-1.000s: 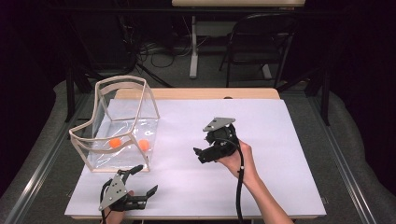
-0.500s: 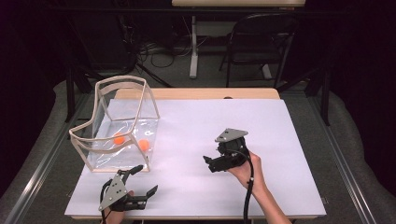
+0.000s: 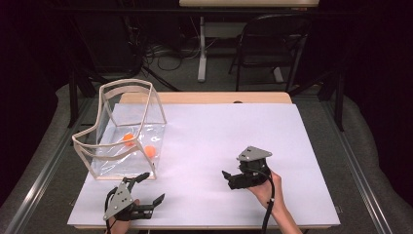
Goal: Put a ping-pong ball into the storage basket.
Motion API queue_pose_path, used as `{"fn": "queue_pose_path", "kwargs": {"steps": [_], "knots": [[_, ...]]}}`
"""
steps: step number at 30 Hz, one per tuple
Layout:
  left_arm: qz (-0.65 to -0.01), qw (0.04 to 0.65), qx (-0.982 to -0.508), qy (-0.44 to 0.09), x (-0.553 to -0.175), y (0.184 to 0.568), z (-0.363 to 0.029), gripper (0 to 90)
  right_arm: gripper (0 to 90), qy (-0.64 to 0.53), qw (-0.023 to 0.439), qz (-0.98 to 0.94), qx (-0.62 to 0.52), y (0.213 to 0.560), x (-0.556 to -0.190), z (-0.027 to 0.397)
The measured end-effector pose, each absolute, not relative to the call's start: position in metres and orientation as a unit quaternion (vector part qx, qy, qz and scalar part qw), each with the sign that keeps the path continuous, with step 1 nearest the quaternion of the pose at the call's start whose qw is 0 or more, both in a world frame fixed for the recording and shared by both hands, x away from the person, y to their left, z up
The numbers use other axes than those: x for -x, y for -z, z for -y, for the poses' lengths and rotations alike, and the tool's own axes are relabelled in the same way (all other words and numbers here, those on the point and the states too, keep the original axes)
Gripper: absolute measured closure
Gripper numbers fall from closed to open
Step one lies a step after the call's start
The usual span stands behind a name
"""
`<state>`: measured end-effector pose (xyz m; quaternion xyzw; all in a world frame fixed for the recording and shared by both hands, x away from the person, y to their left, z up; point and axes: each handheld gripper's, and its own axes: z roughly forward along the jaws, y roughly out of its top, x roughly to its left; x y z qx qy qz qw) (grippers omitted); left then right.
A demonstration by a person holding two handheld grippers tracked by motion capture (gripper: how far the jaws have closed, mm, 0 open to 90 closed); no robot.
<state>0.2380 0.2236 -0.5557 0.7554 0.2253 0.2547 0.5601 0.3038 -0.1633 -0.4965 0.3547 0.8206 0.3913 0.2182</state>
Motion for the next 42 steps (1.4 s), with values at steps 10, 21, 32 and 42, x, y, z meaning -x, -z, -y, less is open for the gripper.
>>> {"fn": "queue_pose_path", "kwargs": {"steps": [10,21,32,42], "knots": [[-0.225,0.560,-0.756,-0.255,-0.239,0.556,-0.224,16.0,5.9,-0.394,0.228,-0.817,-0.355,0.509,-0.292,0.177],[-0.226,0.560,-0.756,-0.254,-0.239,0.556,-0.224,16.0,6.0,-0.399,0.244,-0.812,-0.349,0.520,-0.280,0.189],[-0.224,0.559,-0.757,-0.254,-0.239,0.556,-0.223,16.0,6.2,-0.403,0.259,-0.809,-0.340,0.528,-0.266,0.204],[-0.223,0.557,-0.758,-0.256,-0.239,0.556,-0.223,16.0,6.6,-0.417,0.278,-0.803,-0.324,0.534,-0.255,0.214]]}}
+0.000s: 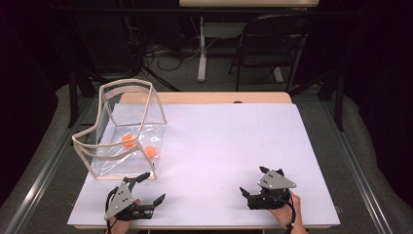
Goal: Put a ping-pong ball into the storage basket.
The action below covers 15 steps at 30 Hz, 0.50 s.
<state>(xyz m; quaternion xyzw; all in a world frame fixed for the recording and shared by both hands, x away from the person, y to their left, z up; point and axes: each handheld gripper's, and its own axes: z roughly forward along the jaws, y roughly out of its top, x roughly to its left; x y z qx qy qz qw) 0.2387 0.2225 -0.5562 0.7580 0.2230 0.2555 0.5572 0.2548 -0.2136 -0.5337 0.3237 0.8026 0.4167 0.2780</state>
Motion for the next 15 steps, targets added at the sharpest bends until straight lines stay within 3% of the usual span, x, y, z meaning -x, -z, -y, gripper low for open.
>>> {"fn": "queue_pose_path", "kwargs": {"steps": [15], "knots": [[-0.222,0.555,-0.760,-0.255,-0.238,0.557,-0.222,16.0,6.5,-0.438,0.294,-0.790,-0.312,0.544,-0.236,0.228]]}}
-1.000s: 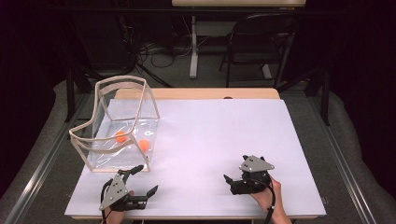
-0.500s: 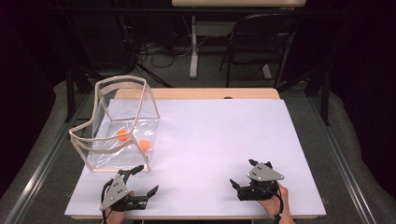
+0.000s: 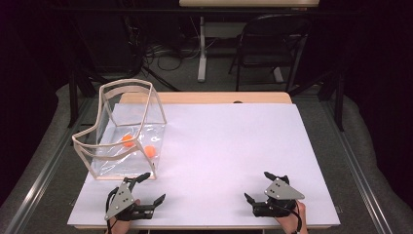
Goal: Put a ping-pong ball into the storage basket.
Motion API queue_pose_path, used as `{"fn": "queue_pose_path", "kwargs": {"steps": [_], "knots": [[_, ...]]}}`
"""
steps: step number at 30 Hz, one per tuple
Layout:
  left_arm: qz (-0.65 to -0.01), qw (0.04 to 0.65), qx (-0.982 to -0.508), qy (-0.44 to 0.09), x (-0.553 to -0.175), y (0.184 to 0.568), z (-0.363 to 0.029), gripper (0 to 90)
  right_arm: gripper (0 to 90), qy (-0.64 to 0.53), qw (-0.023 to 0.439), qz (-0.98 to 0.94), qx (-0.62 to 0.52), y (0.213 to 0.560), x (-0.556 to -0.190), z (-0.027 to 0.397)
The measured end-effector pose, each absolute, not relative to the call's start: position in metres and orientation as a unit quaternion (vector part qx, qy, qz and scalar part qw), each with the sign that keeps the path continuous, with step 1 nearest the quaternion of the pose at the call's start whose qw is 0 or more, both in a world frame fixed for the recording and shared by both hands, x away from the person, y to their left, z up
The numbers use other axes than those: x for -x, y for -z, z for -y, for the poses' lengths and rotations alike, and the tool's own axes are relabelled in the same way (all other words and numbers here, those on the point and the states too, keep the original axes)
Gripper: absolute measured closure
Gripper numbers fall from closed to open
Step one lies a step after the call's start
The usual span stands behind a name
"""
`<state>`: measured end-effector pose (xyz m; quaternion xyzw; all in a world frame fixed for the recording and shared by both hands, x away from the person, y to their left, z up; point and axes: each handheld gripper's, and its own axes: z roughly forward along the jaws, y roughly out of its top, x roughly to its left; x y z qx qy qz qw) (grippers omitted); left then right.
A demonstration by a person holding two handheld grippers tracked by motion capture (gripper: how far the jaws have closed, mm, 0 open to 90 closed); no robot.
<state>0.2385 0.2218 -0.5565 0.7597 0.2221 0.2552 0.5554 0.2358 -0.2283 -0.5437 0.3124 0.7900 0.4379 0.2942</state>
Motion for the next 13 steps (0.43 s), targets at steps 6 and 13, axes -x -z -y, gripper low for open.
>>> {"fn": "queue_pose_path", "kwargs": {"steps": [6,13], "knots": [[-0.223,0.556,-0.759,-0.255,-0.238,0.557,-0.221,16.0,6.4,-0.452,0.310,-0.777,-0.309,0.541,-0.226,0.234],[-0.219,0.555,-0.761,-0.256,-0.239,0.556,-0.222,16.0,5.4,-0.449,0.320,-0.773,-0.314,0.541,-0.221,0.236]]}}
